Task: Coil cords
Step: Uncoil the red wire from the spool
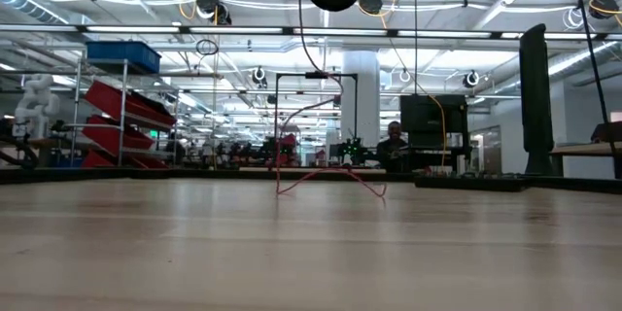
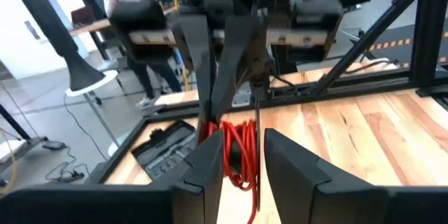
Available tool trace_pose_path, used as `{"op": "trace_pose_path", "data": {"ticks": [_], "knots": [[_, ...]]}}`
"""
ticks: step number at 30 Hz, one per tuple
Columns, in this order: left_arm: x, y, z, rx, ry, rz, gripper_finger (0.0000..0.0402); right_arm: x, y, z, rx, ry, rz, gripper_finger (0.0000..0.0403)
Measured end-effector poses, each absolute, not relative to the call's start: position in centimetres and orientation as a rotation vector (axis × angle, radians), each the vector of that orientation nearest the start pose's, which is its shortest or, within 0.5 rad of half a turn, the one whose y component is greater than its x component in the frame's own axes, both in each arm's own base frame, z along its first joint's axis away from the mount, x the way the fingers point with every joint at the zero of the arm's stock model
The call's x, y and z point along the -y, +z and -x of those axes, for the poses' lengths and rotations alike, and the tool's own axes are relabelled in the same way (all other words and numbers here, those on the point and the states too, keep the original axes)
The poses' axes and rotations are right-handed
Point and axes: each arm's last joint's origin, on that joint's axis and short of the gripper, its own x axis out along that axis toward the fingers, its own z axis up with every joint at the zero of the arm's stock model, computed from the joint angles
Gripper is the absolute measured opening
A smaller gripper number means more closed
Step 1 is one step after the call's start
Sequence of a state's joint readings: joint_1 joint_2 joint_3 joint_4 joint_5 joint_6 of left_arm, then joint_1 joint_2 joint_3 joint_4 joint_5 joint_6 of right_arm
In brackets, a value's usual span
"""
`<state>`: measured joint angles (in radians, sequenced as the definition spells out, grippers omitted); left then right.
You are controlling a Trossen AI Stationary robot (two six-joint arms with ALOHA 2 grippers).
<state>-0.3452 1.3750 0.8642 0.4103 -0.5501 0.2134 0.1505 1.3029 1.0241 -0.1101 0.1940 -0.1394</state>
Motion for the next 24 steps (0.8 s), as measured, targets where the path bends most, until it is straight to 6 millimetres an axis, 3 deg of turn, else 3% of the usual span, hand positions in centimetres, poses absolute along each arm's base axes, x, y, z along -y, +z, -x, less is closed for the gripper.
{"op": "trace_pose_path", "data": {"ticks": [10, 24], "knots": [[10.4, 31.0, -26.4, -0.047, 0.194, -0.231, 0.0112, -3.5, 32.0, -27.9, -0.376, -0.060, 0.211, 0.0000], [10.6, 29.9, -25.4, -0.177, 0.272, -0.215, 0.0112, -3.4, 32.2, -27.7, -0.373, -0.072, 0.174, 0.0000]]}}
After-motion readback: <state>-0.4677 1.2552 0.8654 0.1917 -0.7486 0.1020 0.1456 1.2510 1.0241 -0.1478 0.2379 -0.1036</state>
